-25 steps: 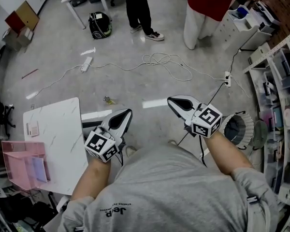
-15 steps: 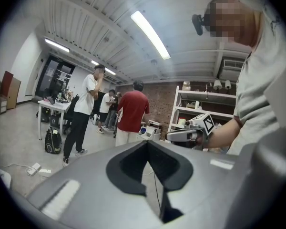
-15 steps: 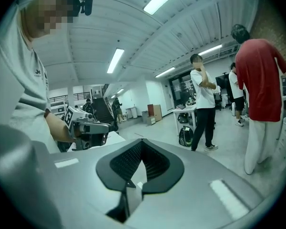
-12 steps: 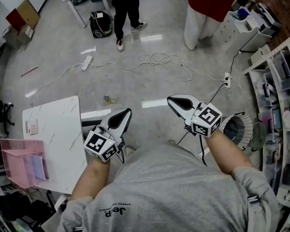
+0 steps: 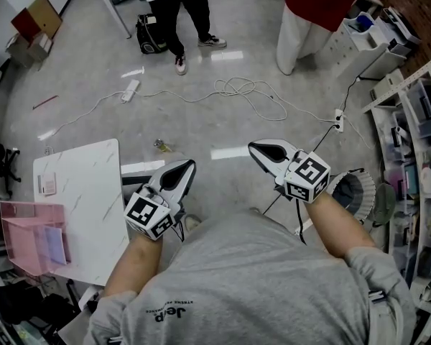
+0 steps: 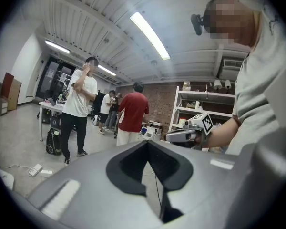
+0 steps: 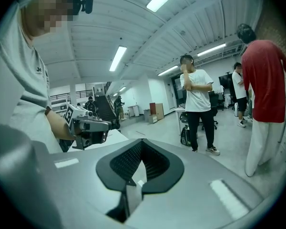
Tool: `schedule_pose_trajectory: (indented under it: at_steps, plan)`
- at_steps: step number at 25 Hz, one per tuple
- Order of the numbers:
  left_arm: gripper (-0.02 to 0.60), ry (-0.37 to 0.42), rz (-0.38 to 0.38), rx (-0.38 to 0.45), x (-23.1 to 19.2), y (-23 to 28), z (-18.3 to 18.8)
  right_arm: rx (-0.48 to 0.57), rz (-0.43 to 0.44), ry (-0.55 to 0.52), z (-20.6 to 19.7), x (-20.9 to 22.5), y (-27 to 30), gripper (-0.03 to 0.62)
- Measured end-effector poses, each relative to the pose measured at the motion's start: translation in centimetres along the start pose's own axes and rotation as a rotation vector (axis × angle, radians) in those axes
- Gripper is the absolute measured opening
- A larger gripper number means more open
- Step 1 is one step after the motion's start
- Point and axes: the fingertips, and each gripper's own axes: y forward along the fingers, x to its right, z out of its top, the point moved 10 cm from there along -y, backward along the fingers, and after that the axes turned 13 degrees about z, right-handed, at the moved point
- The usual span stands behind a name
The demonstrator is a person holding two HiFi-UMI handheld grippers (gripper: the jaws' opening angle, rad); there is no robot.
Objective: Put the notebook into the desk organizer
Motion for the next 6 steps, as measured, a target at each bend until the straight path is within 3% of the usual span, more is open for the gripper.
schedule_pose_trajectory:
  at_steps: [6]
  plan:
    - [0.058, 0.0, 0.002, 0.002, -0.15, -0.03, 0.17, -0.005, 0.005, -0.005, 0.2, 0.1, 0.31, 0.002]
